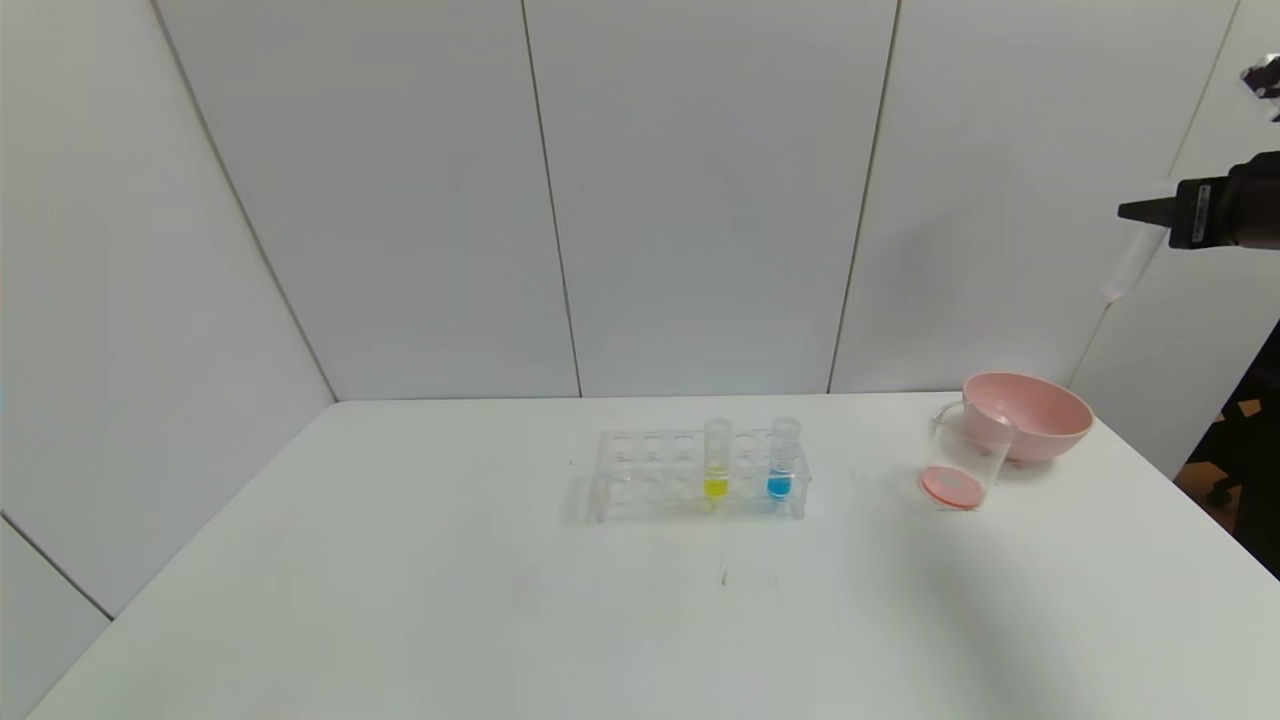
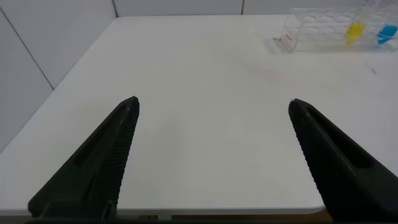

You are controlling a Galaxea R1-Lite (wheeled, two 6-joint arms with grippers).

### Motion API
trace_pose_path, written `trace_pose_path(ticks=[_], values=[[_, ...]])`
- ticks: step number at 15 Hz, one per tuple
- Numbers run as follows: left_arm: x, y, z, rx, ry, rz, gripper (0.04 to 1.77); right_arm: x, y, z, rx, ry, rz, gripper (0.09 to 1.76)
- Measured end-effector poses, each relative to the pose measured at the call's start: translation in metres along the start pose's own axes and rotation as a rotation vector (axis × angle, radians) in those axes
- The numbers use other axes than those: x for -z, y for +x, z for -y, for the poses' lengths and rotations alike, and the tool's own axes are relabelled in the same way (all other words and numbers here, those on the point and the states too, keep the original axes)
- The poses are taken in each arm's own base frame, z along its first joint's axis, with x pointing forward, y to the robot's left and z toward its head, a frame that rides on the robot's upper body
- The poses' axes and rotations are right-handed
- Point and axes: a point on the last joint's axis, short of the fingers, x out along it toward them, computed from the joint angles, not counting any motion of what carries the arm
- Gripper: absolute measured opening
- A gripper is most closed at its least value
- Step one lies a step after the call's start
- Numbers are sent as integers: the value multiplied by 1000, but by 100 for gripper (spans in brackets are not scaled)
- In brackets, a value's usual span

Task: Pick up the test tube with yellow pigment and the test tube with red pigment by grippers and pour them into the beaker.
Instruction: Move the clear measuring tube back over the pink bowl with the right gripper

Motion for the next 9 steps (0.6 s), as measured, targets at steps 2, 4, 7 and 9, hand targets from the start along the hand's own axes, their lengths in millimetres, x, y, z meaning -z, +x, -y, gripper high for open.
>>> trace_pose_path(ticks=[2, 4, 7, 9], values=[[0, 0, 0, 0, 0, 0, 172, 17, 15, 8, 66, 15, -24, 50], [0, 0, 0, 0, 0, 0, 172, 32, 32, 13, 110, 48, -31, 50], [0, 0, 0, 0, 0, 0, 172, 56, 58, 14, 110, 90, -37, 50], [0, 0, 0, 0, 0, 0, 172, 74, 73, 13, 103, 98, -66, 50]])
